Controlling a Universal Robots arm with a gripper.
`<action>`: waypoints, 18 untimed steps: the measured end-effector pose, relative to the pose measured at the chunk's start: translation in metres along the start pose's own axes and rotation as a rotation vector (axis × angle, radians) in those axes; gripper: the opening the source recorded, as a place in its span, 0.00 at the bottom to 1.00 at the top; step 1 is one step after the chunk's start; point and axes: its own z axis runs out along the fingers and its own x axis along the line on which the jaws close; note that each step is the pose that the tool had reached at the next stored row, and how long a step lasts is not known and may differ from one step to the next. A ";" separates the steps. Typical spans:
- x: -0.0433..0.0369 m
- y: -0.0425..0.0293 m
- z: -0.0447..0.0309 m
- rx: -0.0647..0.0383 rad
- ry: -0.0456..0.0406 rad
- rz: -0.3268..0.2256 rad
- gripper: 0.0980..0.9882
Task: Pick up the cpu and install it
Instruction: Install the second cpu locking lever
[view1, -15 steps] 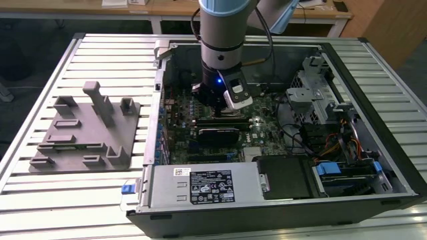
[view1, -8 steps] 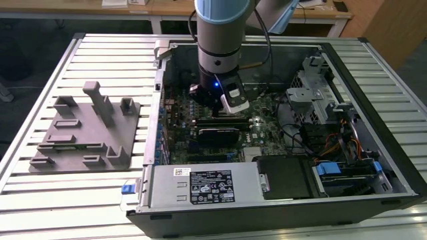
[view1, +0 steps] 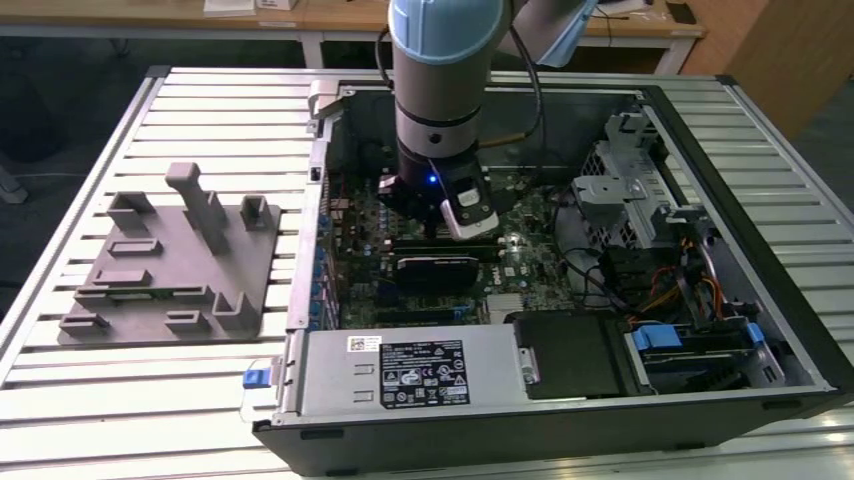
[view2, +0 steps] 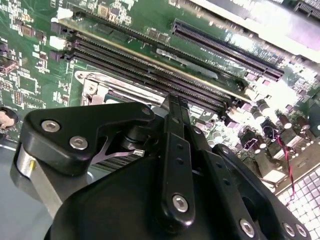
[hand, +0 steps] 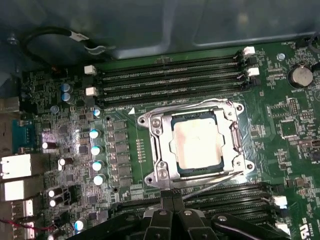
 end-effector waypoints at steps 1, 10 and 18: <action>-0.0001 -0.0013 -0.0001 -0.005 0.0007 0.000 0.01; 0.0040 -0.0114 0.0026 -0.066 0.0100 0.002 0.01; 0.0071 -0.0157 0.0077 -0.114 0.0173 0.004 0.01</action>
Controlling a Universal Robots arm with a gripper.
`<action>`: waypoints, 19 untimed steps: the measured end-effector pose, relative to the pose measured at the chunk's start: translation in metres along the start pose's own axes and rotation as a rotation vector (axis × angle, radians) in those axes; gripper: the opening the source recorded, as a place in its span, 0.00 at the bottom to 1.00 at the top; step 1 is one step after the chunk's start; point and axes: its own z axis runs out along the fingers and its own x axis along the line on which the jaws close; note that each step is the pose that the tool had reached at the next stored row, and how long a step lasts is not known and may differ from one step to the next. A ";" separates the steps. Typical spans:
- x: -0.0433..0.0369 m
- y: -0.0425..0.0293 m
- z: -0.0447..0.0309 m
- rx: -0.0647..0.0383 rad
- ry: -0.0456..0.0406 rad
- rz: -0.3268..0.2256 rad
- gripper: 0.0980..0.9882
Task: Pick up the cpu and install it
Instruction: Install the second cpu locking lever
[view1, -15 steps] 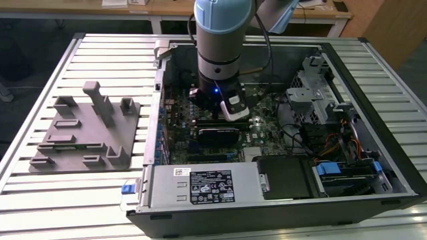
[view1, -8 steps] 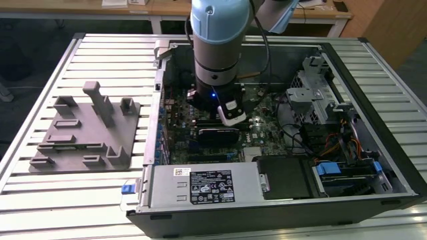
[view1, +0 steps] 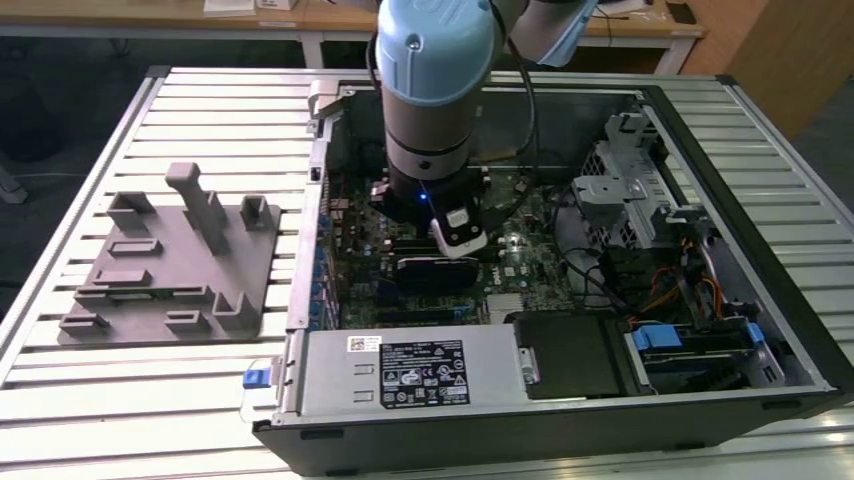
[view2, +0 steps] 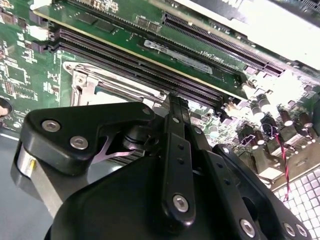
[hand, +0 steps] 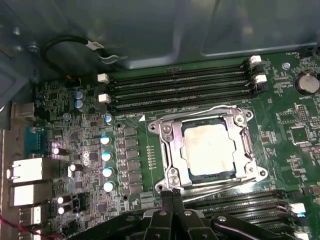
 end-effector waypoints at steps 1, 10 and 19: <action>0.0002 -0.0003 0.0011 -0.004 0.0007 0.000 0.01; 0.0023 -0.0028 0.0097 -0.044 0.0066 0.001 0.01; 0.0031 -0.0038 0.0130 -0.050 0.0074 0.002 0.01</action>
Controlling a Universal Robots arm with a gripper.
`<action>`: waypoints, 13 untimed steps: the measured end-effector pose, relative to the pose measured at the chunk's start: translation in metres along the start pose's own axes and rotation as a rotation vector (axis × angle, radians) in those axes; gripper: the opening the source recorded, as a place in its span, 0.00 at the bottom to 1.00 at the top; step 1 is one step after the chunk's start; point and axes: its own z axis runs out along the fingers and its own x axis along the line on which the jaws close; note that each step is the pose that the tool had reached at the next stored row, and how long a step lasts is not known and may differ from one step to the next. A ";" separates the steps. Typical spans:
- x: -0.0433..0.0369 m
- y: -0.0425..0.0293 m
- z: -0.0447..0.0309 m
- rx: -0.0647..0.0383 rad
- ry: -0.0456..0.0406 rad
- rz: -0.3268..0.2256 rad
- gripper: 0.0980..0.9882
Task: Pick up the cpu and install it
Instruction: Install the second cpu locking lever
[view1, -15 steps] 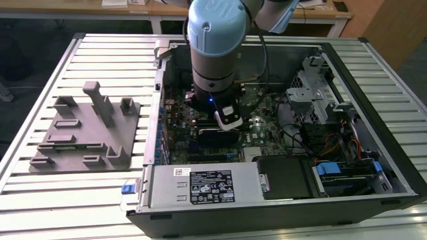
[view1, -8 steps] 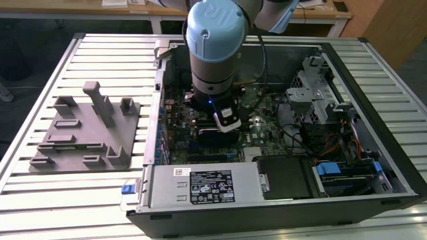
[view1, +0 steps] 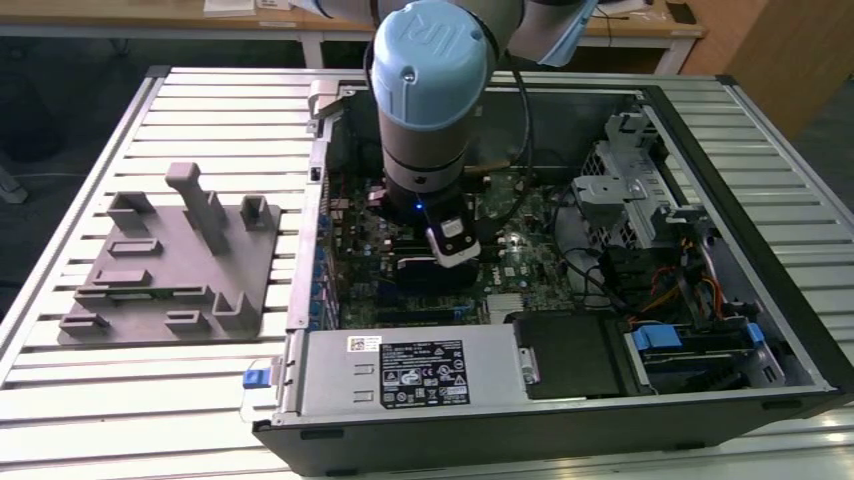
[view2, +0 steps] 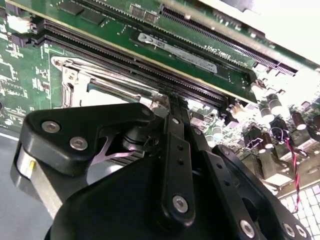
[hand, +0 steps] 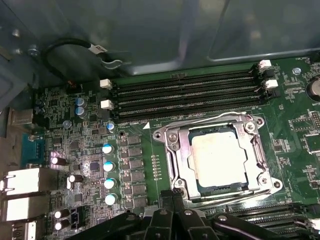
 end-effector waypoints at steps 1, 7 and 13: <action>0.0000 0.0004 -0.0011 0.000 -0.0001 0.000 0.01; 0.0002 0.0044 -0.0144 0.000 0.0001 0.000 0.01; 0.0000 0.0091 -0.0293 0.001 0.0001 0.000 0.01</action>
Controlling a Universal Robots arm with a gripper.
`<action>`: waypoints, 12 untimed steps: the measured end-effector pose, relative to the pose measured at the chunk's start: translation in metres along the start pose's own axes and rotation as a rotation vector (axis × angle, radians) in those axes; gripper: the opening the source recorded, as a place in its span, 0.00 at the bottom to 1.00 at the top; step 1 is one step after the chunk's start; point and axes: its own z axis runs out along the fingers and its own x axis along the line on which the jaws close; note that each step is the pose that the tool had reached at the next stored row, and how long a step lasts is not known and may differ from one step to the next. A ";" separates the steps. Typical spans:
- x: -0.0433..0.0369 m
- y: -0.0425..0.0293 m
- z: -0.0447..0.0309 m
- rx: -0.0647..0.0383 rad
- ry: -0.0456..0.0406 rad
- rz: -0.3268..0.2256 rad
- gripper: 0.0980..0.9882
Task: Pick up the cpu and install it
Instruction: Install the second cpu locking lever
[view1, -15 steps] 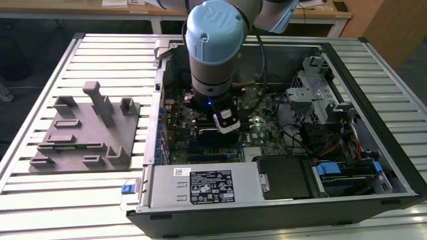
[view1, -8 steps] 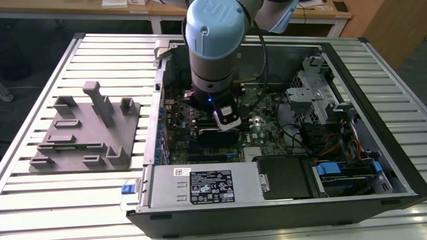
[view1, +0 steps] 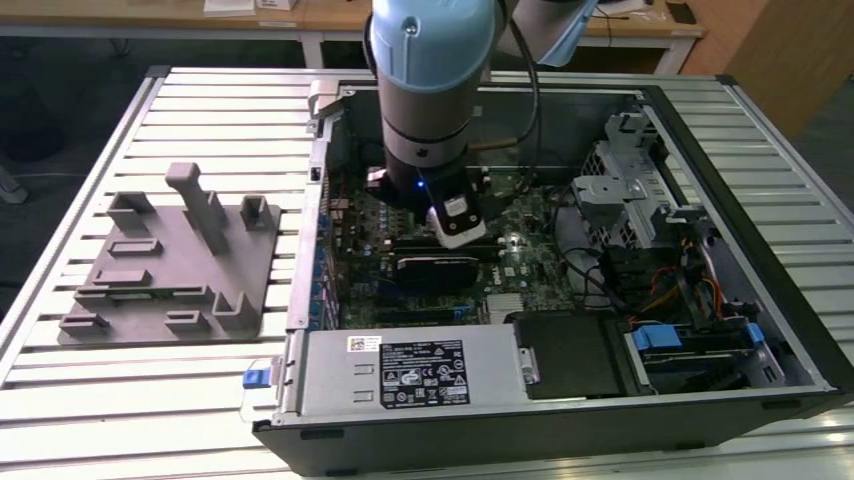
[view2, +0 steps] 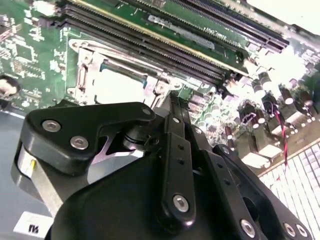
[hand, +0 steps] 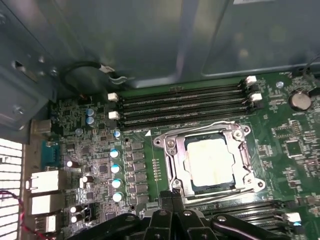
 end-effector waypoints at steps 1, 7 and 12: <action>-0.0002 0.0004 -0.0011 0.003 -0.0004 0.000 0.01; -0.0048 0.0014 -0.0019 0.057 -0.0092 0.000 0.01; -0.0158 0.0049 -0.0009 0.074 -0.0126 0.002 0.01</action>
